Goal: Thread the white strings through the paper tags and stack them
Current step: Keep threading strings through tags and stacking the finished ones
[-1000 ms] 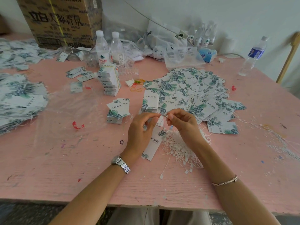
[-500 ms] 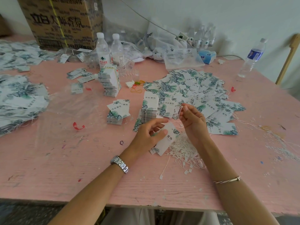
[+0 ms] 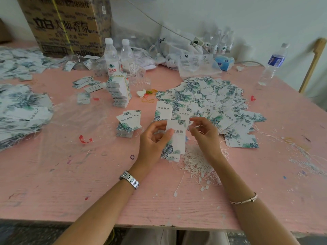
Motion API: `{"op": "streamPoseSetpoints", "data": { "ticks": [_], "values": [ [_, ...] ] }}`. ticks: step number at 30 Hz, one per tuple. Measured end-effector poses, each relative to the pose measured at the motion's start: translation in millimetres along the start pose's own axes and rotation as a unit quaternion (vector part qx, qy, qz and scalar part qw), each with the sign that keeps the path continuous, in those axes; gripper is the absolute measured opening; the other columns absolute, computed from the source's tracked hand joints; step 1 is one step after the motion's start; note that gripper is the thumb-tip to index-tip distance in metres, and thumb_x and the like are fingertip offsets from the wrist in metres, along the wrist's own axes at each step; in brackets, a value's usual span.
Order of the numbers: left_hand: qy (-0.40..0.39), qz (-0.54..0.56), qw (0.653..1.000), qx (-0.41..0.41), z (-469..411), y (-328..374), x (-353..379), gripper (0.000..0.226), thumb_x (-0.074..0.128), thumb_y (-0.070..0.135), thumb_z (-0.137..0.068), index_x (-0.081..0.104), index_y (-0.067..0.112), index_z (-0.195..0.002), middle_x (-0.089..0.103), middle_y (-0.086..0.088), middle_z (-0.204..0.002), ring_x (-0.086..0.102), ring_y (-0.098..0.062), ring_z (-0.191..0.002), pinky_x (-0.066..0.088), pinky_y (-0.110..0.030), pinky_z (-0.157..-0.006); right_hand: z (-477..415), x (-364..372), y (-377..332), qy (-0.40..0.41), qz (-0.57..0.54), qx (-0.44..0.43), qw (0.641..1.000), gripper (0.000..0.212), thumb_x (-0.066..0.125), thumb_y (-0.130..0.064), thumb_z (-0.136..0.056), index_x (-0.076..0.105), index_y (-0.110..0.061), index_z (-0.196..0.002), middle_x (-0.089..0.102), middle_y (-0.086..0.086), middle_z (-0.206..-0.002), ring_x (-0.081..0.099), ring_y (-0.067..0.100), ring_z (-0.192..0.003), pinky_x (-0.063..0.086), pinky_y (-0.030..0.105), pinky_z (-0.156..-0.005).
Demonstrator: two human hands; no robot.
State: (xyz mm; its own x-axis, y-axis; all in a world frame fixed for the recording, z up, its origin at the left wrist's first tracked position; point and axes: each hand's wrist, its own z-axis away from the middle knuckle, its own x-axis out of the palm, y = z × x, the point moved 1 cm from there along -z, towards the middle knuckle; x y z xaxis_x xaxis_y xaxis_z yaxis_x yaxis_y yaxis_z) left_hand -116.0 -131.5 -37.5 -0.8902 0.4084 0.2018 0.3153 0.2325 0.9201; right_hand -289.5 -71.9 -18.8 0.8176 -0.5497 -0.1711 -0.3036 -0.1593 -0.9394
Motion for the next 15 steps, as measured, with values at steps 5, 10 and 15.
{"op": "streamPoseSetpoints", "data": {
  "ticks": [5,10,15],
  "values": [
    [0.063,-0.006,0.998,0.018,1,0,-3,0.019,0.077,0.032,-0.084,0.066,0.033,-0.100,0.074,0.006,-0.101,0.073,-0.015,-0.088,0.058,-0.025,-0.071,8,9,-13,-0.166,-0.083,-0.014,0.982,0.026,0.058,-0.010,-0.098,0.055,-0.004,-0.123,0.063,0.010,-0.089,0.059,0.012,-0.064,0.046,0.022,-0.058],
    [0.088,-0.025,0.995,0.036,1,4,-4,0.015,0.077,0.039,-0.081,0.066,0.043,-0.090,0.072,0.013,-0.094,0.072,-0.009,-0.076,0.054,-0.020,-0.062,13,16,-11,-0.213,-0.079,-0.027,0.973,0.036,0.064,-0.002,-0.092,0.043,0.004,-0.120,0.059,0.028,-0.083,0.054,0.033,-0.071,0.045,0.052,-0.070],
    [0.084,-0.049,0.995,0.028,2,0,-4,0.015,0.077,0.022,-0.088,0.066,0.025,-0.097,0.072,0.009,-0.092,0.070,-0.013,-0.084,0.057,-0.025,-0.068,5,6,-10,-0.146,-0.079,-0.067,0.984,0.016,0.062,-0.001,-0.094,0.051,0.001,-0.104,0.060,0.007,-0.083,0.054,0.021,-0.070,0.046,0.030,-0.062]
  ]
}}
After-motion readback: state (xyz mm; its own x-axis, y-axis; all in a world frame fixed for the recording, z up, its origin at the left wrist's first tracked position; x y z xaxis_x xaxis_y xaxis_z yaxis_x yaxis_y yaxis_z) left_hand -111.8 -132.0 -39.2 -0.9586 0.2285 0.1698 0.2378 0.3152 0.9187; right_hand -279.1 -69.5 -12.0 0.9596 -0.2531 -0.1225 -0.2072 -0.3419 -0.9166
